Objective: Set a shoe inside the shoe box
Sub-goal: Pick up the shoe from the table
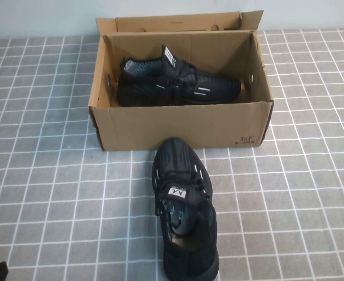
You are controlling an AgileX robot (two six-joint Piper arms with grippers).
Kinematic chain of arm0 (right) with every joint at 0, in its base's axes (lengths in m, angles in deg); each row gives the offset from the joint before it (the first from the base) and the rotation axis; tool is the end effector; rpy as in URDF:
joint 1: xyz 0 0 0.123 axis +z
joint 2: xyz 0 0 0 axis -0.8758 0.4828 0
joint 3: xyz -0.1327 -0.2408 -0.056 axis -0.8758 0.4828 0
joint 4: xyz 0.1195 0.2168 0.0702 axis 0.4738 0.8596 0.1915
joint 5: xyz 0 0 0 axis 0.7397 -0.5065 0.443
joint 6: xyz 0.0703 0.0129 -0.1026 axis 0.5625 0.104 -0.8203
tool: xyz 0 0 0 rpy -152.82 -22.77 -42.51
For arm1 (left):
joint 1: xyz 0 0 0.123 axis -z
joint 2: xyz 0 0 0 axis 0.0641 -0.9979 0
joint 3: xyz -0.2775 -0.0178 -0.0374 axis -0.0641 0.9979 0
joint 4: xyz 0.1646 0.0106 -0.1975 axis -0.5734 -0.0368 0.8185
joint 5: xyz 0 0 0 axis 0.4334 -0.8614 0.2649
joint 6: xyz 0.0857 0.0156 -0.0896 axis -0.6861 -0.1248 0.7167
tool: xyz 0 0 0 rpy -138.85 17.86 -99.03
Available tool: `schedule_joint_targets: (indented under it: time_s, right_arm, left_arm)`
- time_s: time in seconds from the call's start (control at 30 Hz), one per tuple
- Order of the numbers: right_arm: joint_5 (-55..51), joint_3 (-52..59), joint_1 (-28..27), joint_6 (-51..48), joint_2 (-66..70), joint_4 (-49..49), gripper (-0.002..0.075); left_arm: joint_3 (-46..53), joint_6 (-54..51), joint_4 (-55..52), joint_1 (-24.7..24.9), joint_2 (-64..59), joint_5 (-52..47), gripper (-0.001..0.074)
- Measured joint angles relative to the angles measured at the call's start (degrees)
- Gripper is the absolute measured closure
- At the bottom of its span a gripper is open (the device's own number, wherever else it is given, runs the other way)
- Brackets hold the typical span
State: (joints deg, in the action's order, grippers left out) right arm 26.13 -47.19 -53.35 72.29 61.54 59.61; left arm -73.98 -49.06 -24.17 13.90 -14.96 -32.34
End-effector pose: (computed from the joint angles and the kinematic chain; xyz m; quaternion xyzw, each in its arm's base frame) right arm 0.1396 0.0732 0.2571 -0.0405 0.9211 0.2600 0.2868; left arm 0.0927 -0.0194 0.1594 0.1097 0.8023 -0.0384 0.5855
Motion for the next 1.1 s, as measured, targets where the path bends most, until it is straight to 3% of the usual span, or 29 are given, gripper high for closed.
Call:
schedule_joint_targets:
  time_s: [0.17, 0.27, 0.57, 0.7, 0.8, 0.9, 1.1]
  right_arm:
    - [-1.42, -8.62, 0.13, -6.85, 14.75, -0.30, 0.0742]
    - [-1.42, -13.39, 3.21, -8.13, 20.51, -1.32, 0.0742]
    - [-1.53, -27.46, 24.46, -9.41, 32.16, -7.58, 0.0742]
    - [-1.55, -33.18, 33.83, -17.49, 37.46, -9.94, 0.0742]
    - [-1.55, -36.99, 37.45, -22.64, 41.21, -11.20, 0.0732]
    - [-1.55, -40.66, 39.26, -24.37, 44.72, -15.27, 0.0660]
    - [-1.44, -44.93, 40.37, -24.89, 51.38, -22.87, 0.0359]
  left_arm:
    - [0.00, 0.00, 0.00, 0.00, 0.00, 0.00, 0.0736]
    - [0.00, 0.00, 0.00, 0.00, 0.00, 0.00, 0.0736]
    - [0.00, 0.00, 0.00, 0.00, 0.00, 0.00, 0.0736]
    - [0.00, 0.00, 0.00, 0.00, 0.00, 0.00, 0.0736]
    - [0.00, 0.00, 0.00, 0.00, 0.00, 0.00, 0.0736]
    - [0.00, 0.00, 0.00, 0.00, 0.00, 0.00, 0.0736]
    - [0.00, 0.00, 0.00, 0.00, 0.00, 0.00, 0.0736]
